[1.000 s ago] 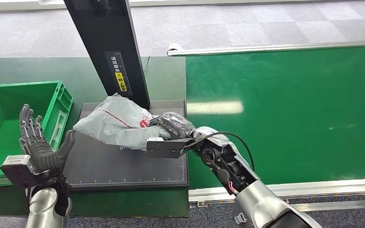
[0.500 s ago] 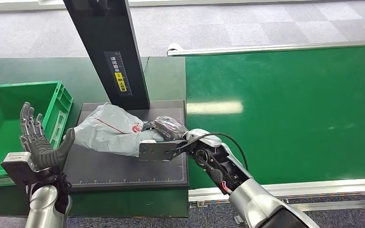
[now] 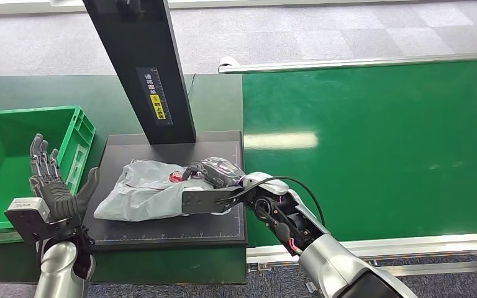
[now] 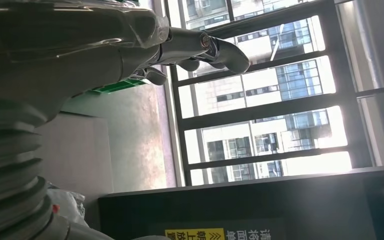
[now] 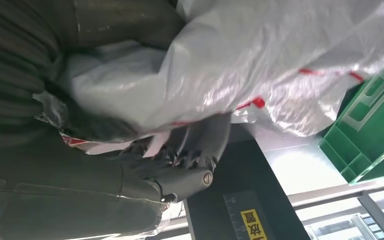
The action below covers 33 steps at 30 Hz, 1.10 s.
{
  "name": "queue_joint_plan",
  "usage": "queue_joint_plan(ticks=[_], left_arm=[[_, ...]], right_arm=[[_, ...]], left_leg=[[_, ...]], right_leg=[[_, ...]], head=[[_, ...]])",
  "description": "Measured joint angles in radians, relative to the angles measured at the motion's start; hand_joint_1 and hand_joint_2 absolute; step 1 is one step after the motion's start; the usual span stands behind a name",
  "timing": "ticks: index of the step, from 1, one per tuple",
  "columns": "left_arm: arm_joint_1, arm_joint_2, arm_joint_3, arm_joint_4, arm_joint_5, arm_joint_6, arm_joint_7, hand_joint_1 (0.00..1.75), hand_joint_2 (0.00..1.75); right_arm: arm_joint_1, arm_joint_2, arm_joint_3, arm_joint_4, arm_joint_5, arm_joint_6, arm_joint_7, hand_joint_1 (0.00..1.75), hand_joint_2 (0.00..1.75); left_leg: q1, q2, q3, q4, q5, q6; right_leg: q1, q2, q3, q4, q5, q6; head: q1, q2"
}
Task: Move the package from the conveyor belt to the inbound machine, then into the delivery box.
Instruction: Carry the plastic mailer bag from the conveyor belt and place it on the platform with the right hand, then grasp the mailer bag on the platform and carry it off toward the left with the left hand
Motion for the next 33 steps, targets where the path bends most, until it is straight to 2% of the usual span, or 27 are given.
queue_joint_plan(ticks=[4,8,12,21,25,30,33], left_arm=[[0.002,-0.002,-0.014,0.004,-0.011,-0.042,0.023,0.0,1.75],[0.003,-0.004,-0.062,0.024,-0.039,-0.118,0.046,0.0,1.75],[-0.021,-0.008,-0.136,0.065,-0.07,-0.148,0.055,0.0,1.75],[-0.119,0.012,-0.344,0.164,-0.174,-0.275,0.077,0.0,1.75],[-0.191,0.02,-0.446,0.26,-0.209,-0.3,0.082,0.0,1.75],[-0.3,0.013,-0.553,0.399,-0.258,-0.301,0.093,0.0,1.75],[-0.359,0.006,-0.62,0.483,-0.345,-0.265,0.114,0.0,1.75]], right_arm=[[0.007,-0.013,-0.015,0.003,-0.031,-0.021,0.013,0.0,0.0],[0.05,-0.06,-0.089,0.002,-0.123,-0.03,0.024,0.0,0.0],[0.108,-0.11,-0.197,0.016,-0.212,0.013,-0.028,0.0,0.0],[0.234,-0.141,-0.395,-0.025,-0.339,0.067,-0.089,0.0,0.0],[0.294,-0.148,-0.477,-0.091,-0.418,0.084,-0.116,0.0,0.0],[0.342,-0.149,-0.568,-0.139,-0.453,0.07,-0.139,0.0,0.0],[0.375,-0.149,-0.612,-0.177,-0.46,0.055,-0.15,0.0,0.0]], left_leg=[[0.0,0.0,0.0,0.0,0.0,0.0],[-0.001,-0.001,0.0,0.001,0.0,0.0],[-0.002,-0.001,0.0,0.001,0.0,0.001],[-0.001,-0.001,0.0,0.001,0.0,0.001],[-0.001,-0.002,-0.001,0.001,0.0,0.001],[-0.002,-0.002,0.0,0.001,0.0,0.001],[-0.001,-0.002,0.0,0.001,0.0,0.001]], right_leg=[[0.0,0.0,0.0,0.0,0.0,0.0],[-0.001,-0.001,0.0,-0.001,0.0,0.0],[-0.001,-0.001,0.0,-0.001,0.0,0.001],[-0.001,-0.001,0.0,-0.001,0.0,0.0],[-0.001,-0.001,0.0,-0.001,0.0,0.001],[-0.002,-0.001,0.0,-0.001,0.001,0.001],[-0.002,-0.001,0.0,-0.001,0.001,0.001]], head=[[0.0,0.0],[0.0,0.0],[0.0,0.0],[0.0,0.0],[0.0,0.0],[0.0,0.0],[0.0,0.0]])
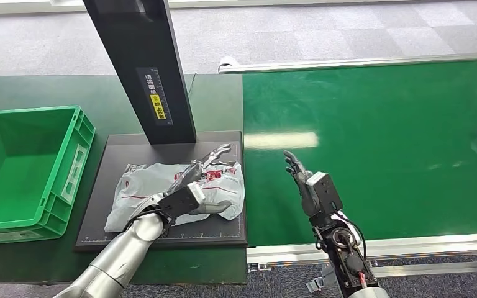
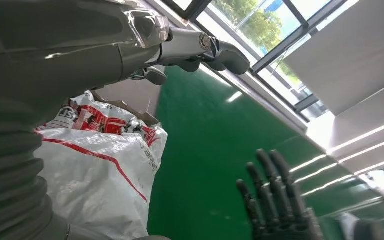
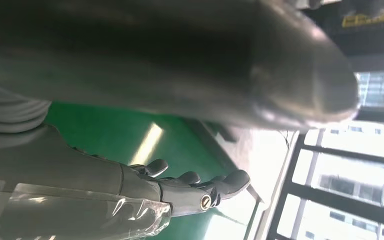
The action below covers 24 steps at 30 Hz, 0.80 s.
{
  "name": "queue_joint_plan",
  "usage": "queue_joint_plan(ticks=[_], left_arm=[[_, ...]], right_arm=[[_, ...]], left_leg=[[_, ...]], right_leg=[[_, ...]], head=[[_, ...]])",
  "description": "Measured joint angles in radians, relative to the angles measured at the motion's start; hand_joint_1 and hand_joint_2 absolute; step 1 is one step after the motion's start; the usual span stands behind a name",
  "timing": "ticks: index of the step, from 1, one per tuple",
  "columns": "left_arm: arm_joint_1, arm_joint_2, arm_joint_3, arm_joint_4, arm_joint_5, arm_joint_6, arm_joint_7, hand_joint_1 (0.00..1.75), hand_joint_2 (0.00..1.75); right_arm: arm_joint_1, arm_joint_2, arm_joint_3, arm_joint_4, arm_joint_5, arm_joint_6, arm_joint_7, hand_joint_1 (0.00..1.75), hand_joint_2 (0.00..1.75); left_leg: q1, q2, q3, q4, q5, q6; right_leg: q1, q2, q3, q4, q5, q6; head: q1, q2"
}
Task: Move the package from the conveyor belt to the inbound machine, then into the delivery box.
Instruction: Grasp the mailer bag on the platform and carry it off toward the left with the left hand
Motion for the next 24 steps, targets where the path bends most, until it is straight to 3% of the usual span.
queue_joint_plan(ticks=[5,8,14,20,24], left_arm=[[-0.135,-0.006,-0.1,0.18,-0.245,0.212,0.07,0.0,1.75],[-0.216,-0.001,-0.144,0.296,-0.356,0.279,0.115,0.0,1.75],[-0.304,0.018,-0.192,0.426,-0.435,0.303,0.161,0.0,1.75],[-0.328,0.021,-0.21,0.471,-0.441,0.309,0.162,0.0,1.75],[-0.337,0.028,-0.225,0.485,-0.492,0.32,0.207,0.0,1.75]], right_arm=[[0.064,0.004,-0.05,-0.103,-0.003,-0.014,0.0,0.0,0.0],[0.101,0.009,-0.071,-0.168,-0.003,-0.02,0.01,0.0,0.0],[0.144,0.012,-0.1,-0.249,0.002,-0.025,0.017,0.0,0.0],[0.156,0.015,-0.112,-0.278,0.004,-0.025,0.018,0.0,0.0],[0.166,0.015,-0.116,-0.293,0.004,-0.025,0.019,0.0,0.0]], left_leg=[[0.0,0.0,0.0,0.0,0.0,0.0],[0.0,0.001,0.0,0.0,0.0,0.0],[0.0,0.001,0.0,0.0,0.0,0.0],[0.0,0.001,0.0,0.0,0.0,0.0],[0.0,0.001,0.0,0.0,0.0,0.0]], right_leg=[[0.0,0.0,0.0,0.0,0.0,0.0],[0.001,0.0,0.0,0.0,0.0,0.0],[0.001,0.0,0.0,0.0,0.0,0.0],[0.0,0.0,0.0,0.0,0.0,0.0],[0.0,0.0,0.0,0.0,0.0,0.0]], head=[[0.0,0.0],[0.0,0.0],[0.0,0.0],[0.0,0.0],[0.0,0.0]])
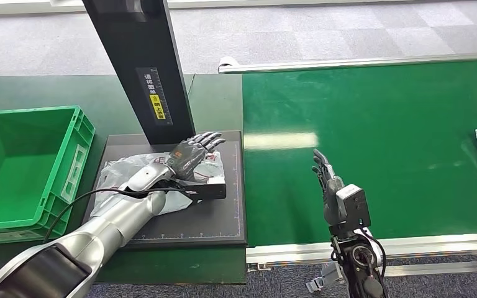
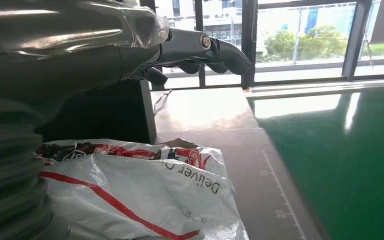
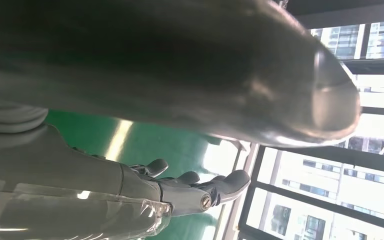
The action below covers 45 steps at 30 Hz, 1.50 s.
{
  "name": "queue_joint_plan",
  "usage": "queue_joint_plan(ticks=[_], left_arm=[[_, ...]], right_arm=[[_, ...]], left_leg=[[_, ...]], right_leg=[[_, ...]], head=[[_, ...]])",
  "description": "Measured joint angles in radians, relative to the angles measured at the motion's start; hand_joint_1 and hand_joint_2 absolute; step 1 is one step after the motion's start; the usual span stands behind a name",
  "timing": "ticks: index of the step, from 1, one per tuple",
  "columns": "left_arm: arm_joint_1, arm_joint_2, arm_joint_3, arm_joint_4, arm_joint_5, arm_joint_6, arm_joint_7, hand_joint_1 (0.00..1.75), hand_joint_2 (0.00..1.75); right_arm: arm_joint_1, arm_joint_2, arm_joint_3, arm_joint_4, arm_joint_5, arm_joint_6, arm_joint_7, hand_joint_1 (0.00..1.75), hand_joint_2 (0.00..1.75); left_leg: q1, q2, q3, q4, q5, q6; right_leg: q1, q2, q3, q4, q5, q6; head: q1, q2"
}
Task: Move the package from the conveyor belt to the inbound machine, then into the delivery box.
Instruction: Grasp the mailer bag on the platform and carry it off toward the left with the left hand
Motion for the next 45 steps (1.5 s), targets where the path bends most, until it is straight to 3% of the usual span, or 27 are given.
queue_joint_plan(ticks=[6,8,12,13,16,17,39,45], left_arm=[[-0.025,0.049,-0.022,0.005,-0.122,-0.013,0.092,0.0,1.75],[-0.035,0.068,-0.017,0.005,-0.103,-0.1,0.086,0.0,1.75],[-0.056,0.095,0.011,0.01,-0.028,-0.376,0.039,0.01,1.75],[-0.059,0.1,0.015,0.012,-0.021,-0.417,0.028,0.3,1.75],[-0.059,0.109,0.02,0.017,-0.012,-0.469,0.003,1.54,1.75],[-0.056,0.111,0.02,0.018,-0.01,-0.472,-0.002,1.68,1.75],[-0.041,0.119,0.018,0.017,0.056,-0.525,-0.042,1.75,1.75],[0.008,0.13,0.02,-0.048,0.135,-0.433,-0.075,1.75,1.75]], right_arm=[[0.052,0.0,-0.016,-0.065,0.0,-0.009,0.002,0.0,0.0],[0.069,0.0,-0.026,-0.088,0.002,-0.016,0.004,0.0,0.0],[0.089,0.0,-0.048,-0.126,0.011,-0.033,0.009,0.0,0.0],[0.092,0.0,-0.053,-0.135,0.014,-0.037,0.01,0.0,0.0],[0.094,0.001,-0.063,-0.157,0.021,-0.048,0.013,0.0,0.0],[0.094,0.002,-0.066,-0.164,0.022,-0.05,0.013,0.0,0.0],[0.1,0.015,-0.09,-0.244,0.024,-0.07,0.015,0.0,0.0],[0.106,0.015,-0.1,-0.26,0.025,-0.07,0.015,0.0,0.0]], left_leg=[[0.0,0.001,0.0,0.0,0.0,0.0],[0.0,0.001,0.001,0.0,0.0,0.0],[0.0,0.001,0.001,0.0,0.0,0.0],[0.0,0.001,0.002,-0.001,0.0,0.0],[0.0,0.001,0.004,-0.001,-0.001,0.0],[0.0,0.0,0.005,-0.001,-0.001,0.0],[0.0,-0.002,0.012,-0.001,0.0,0.0],[0.0,-0.002,0.01,-0.001,0.0,0.0]], right_leg=[[0.0,0.001,0.0,0.0,0.0,0.0],[0.0,0.001,0.0,0.0,0.0,0.0],[0.0,0.001,0.002,0.0,0.0,0.0],[0.0,0.001,0.002,0.0,0.0,0.0],[0.0,0.001,0.005,0.0,0.0,0.0],[0.0,0.0,0.006,0.0,-0.001,0.0],[0.0,-0.002,0.012,0.0,0.0,0.0],[0.0,-0.002,0.01,0.0,0.0,0.0]], head=[[0.0,0.0],[0.0,0.0],[0.0,0.0],[0.0,0.0],[0.0,0.0],[0.0,0.0],[0.0,0.0],[0.0,0.0]])
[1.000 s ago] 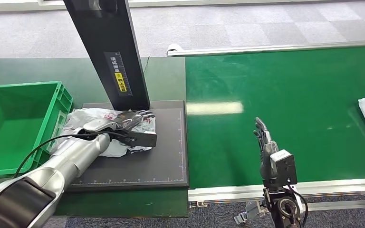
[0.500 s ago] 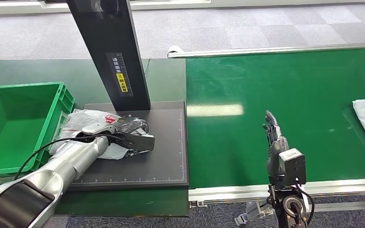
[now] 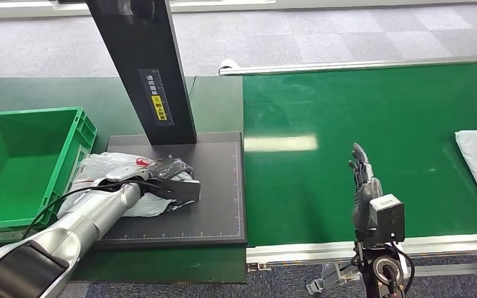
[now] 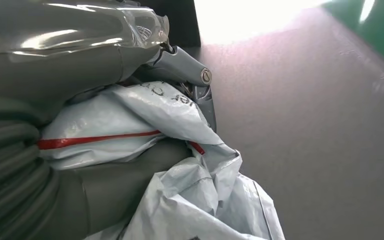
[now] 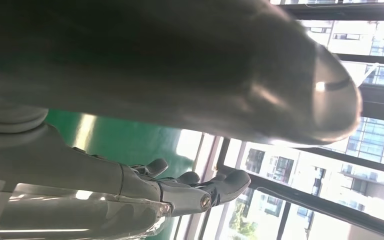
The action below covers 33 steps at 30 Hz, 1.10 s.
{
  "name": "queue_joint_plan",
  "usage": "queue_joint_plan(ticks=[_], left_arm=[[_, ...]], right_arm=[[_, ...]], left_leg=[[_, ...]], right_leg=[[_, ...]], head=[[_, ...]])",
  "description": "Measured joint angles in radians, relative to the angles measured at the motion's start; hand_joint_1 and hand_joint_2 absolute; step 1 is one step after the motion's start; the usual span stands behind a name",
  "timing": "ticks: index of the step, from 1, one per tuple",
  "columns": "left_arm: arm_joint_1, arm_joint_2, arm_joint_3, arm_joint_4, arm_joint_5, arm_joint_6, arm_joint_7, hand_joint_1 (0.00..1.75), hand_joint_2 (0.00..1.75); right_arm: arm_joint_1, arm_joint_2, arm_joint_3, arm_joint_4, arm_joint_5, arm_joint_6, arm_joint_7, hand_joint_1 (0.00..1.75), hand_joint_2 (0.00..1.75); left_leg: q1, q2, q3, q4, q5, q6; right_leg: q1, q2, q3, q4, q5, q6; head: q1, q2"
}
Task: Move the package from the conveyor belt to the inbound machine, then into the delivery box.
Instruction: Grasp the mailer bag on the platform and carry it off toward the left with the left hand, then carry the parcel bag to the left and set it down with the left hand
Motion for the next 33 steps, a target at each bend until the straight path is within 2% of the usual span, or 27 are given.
queue_joint_plan(ticks=[2,5,8,12,21,27,30,33], left_arm=[[0.037,0.008,0.016,-0.076,0.049,0.073,-0.007,1.75,1.75],[0.105,0.024,0.077,-0.285,0.158,0.18,-0.006,1.75,1.75],[0.153,0.041,0.144,-0.487,0.225,0.211,0.002,1.75,1.75],[0.205,0.055,0.216,-0.666,0.275,0.265,-0.043,1.75,1.75],[0.272,0.068,0.324,-0.895,0.387,0.347,-0.124,1.75,1.75],[0.319,0.055,0.445,-1.1,0.598,0.391,-0.217,1.75,1.75],[0.328,0.041,0.485,-1.186,0.591,0.475,-0.242,1.75,1.75],[0.329,0.036,0.519,-1.236,0.478,0.637,-0.252,1.75,1.75]], right_arm=[[0.01,0.0,-0.005,-0.009,0.002,0.0,-0.001,0.0,0.0],[0.03,0.004,-0.016,-0.026,0.005,0.0,-0.003,0.0,0.0],[0.047,0.007,-0.026,-0.039,0.005,0.0,-0.005,0.0,0.0],[0.058,0.009,-0.032,-0.047,0.005,-0.001,-0.014,0.0,0.0],[0.062,0.01,-0.035,-0.048,-0.001,-0.011,-0.021,0.0,0.0],[0.061,0.026,-0.042,-0.05,0.0,-0.014,-0.023,0.0,0.0],[0.052,0.032,-0.045,-0.049,0.002,-0.014,-0.023,0.0,0.0],[0.04,0.036,-0.045,-0.049,0.005,-0.014,-0.023,0.0,0.0]], left_leg=[[0.0,0.0,-0.002,0.0,0.0,0.0],[0.0,0.0,-0.006,0.0,0.0,0.0],[0.0,0.001,-0.008,0.0,0.0,0.0],[0.0,0.002,-0.009,0.0,-0.001,0.0],[0.0,0.002,-0.009,0.0,0.0,0.0],[0.0,0.003,-0.011,0.0,0.0,0.0],[0.0,0.003,-0.012,0.0,0.0,0.0],[0.0,0.003,-0.012,0.0,0.0,0.0]], right_leg=[[0.0,0.0,-0.002,0.0,0.0,0.0],[0.0,0.0,-0.005,0.0,0.0,0.0],[0.0,0.001,-0.008,0.0,0.0,0.0],[0.0,0.001,-0.009,0.0,0.0,0.0],[0.0,0.001,-0.009,0.0,0.0,0.0],[0.0,0.003,-0.011,0.0,0.0,0.0],[0.0,0.003,-0.012,0.0,0.0,0.0],[0.0,0.003,-0.012,0.0,0.0,0.0]], head=[[0.0,0.0],[0.0,0.0],[0.0,0.0],[0.0,0.0],[0.0,0.0],[0.0,0.0],[0.0,0.0],[0.0,0.0]])
